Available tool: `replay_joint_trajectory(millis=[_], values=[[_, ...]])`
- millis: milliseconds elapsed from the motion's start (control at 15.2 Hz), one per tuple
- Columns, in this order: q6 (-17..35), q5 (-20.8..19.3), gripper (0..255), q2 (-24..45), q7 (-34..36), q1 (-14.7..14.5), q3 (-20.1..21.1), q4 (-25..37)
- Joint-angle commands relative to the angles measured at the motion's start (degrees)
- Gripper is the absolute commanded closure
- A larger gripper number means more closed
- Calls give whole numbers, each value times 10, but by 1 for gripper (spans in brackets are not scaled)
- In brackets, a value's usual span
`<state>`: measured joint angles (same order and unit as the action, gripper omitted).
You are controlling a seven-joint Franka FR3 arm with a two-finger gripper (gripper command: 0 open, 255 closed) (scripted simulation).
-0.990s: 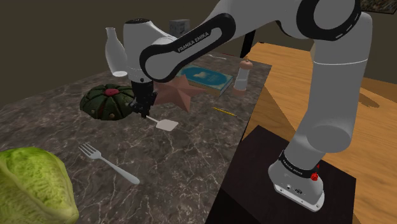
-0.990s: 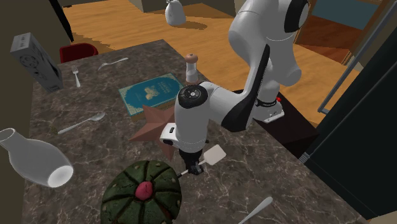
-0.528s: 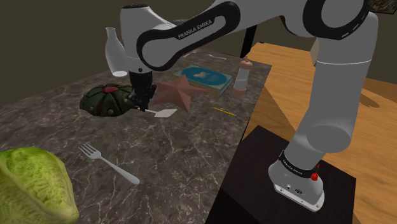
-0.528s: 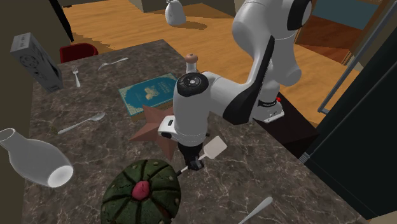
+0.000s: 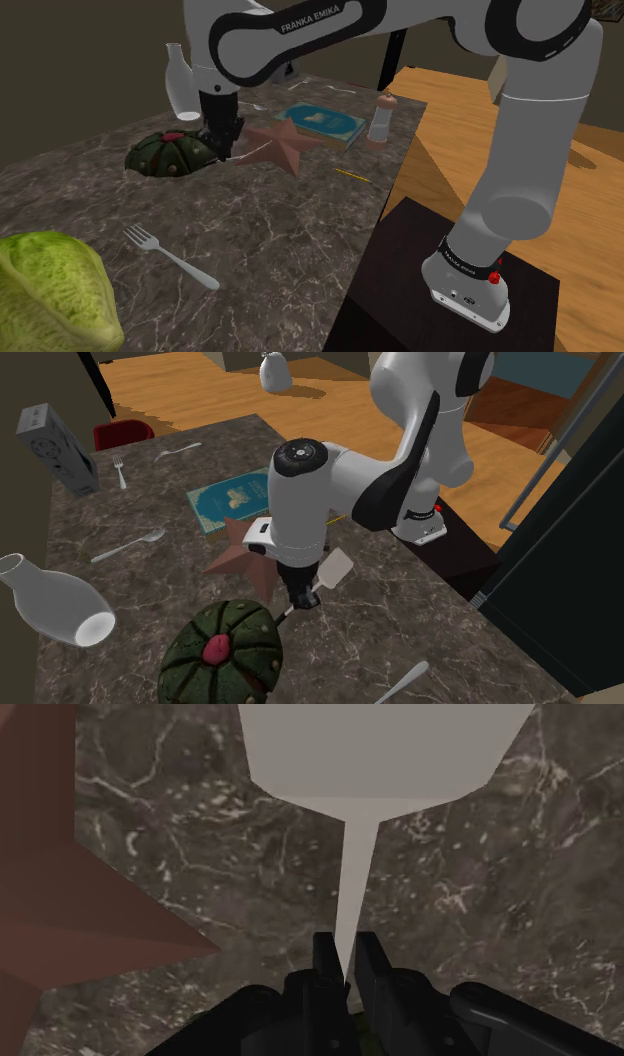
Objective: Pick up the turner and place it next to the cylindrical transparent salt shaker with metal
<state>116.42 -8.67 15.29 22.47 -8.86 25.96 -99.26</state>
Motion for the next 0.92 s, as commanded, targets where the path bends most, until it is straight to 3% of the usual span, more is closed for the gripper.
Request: replay_joint_trajectory(millis=[0, 858], values=[[-13, 3, 255, -6, -2, 1, 1, 7], [-108, 13, 255, -19, -10, -1, 5, 92]])
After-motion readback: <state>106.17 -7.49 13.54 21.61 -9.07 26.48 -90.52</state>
